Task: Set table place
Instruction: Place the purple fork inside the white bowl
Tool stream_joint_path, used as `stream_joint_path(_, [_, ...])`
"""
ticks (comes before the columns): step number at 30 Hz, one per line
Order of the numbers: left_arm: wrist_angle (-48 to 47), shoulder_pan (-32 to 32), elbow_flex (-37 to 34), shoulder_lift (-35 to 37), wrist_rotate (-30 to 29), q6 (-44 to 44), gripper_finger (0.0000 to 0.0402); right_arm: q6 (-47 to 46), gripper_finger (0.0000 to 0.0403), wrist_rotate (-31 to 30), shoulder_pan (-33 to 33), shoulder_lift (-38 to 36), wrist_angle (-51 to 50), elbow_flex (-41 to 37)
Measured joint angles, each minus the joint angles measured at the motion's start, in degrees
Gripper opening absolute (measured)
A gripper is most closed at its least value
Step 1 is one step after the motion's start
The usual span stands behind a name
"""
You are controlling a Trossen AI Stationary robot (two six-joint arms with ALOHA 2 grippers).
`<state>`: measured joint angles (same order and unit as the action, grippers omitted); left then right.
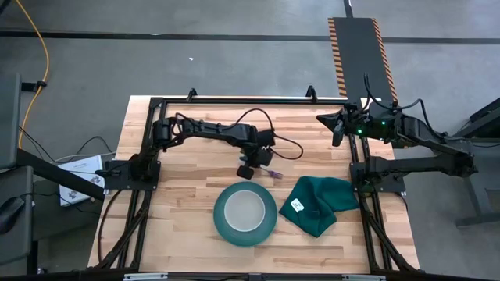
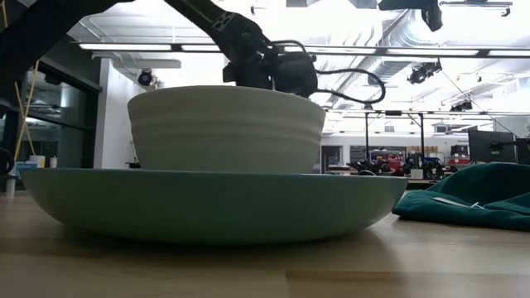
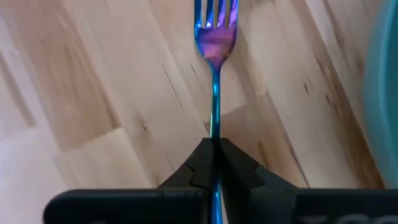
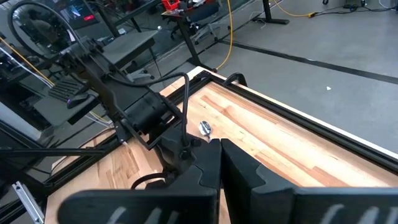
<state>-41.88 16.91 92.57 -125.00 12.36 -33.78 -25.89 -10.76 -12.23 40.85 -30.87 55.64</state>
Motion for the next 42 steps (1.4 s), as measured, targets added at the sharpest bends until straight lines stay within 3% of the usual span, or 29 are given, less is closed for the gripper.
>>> stream_joint_path(18, [-5.9,2.3,8.8,0.1,0.7,1.2,0.0005,0.4,0.0000,0.3,0.0,0.0,0.0,0.0])
stream_joint_path(42, [-18.8,5.6,10.6,0.1,1.6,7.2,0.0007,0.5,0.0000,0.3,0.0,0.0,0.0,0.0])
